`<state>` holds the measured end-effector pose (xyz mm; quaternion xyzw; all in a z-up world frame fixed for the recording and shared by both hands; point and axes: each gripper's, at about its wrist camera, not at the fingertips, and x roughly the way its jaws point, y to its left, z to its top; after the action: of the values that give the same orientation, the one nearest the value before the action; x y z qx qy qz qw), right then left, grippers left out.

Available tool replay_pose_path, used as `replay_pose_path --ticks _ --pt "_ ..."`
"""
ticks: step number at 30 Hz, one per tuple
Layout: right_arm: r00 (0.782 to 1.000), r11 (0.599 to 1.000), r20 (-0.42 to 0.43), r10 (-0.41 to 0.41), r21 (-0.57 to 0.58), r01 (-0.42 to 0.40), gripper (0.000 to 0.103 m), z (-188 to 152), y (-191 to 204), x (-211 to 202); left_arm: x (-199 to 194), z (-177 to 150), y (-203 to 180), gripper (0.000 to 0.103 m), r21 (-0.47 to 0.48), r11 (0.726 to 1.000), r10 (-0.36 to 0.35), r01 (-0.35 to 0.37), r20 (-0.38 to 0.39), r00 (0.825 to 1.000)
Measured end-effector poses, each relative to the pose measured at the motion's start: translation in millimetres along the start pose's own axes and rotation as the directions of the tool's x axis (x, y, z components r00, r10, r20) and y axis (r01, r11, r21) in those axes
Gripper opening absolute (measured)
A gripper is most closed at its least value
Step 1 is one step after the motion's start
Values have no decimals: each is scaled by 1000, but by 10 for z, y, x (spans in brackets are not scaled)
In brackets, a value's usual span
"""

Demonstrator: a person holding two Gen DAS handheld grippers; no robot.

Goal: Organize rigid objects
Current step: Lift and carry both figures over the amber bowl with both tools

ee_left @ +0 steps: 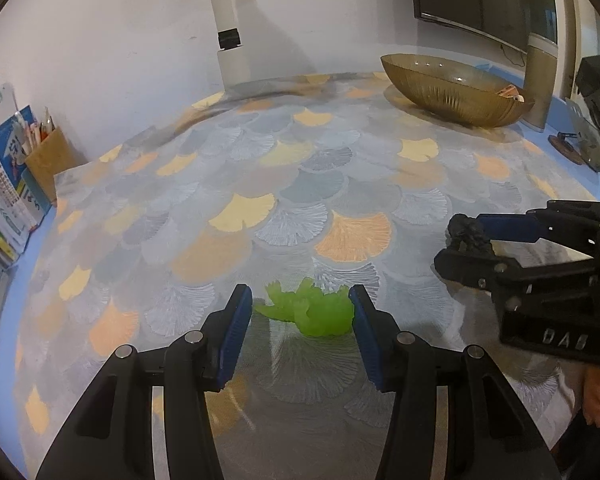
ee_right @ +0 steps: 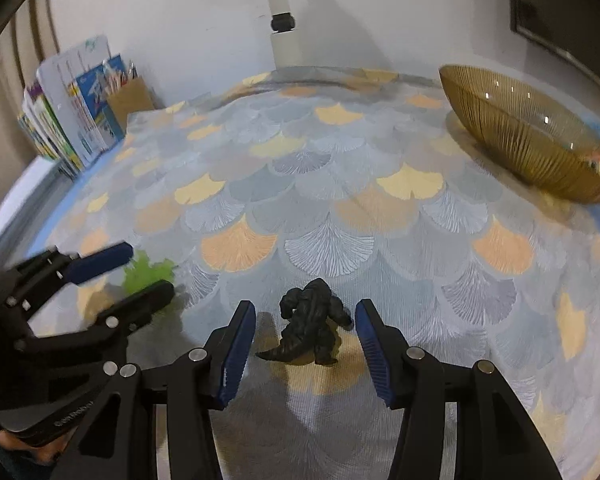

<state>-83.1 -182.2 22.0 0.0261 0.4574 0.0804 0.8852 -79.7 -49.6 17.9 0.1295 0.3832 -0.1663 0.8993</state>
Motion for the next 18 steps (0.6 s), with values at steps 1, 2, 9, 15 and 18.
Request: replay_pose_path --ticks 1,2,9,15,18 --pt "1000 1000 0 -10 -9 10 51 -3 18 1 1 -2 -1 48 1 1000 5 -5 0 1000" --pt "1000 1000 2 -15 -10 15 51 -7 24 1 1 -2 -8 48 4 1000 10 -10 0 1000" --pt "1000 1000 10 0 3 0 51 -15 -9 -6 5 1 -3 48 9 1000 12 -12 0 1000" --pt "1000 1000 18 -4 17 4 35 -30 -37 -30 6 -3 -15 48 15 1000 23 -23 0 1000" --pt "1000 999 20 23 27 -23 34 -63 -43 -70 7 3 -28 48 19 999 32 -32 -4 999"
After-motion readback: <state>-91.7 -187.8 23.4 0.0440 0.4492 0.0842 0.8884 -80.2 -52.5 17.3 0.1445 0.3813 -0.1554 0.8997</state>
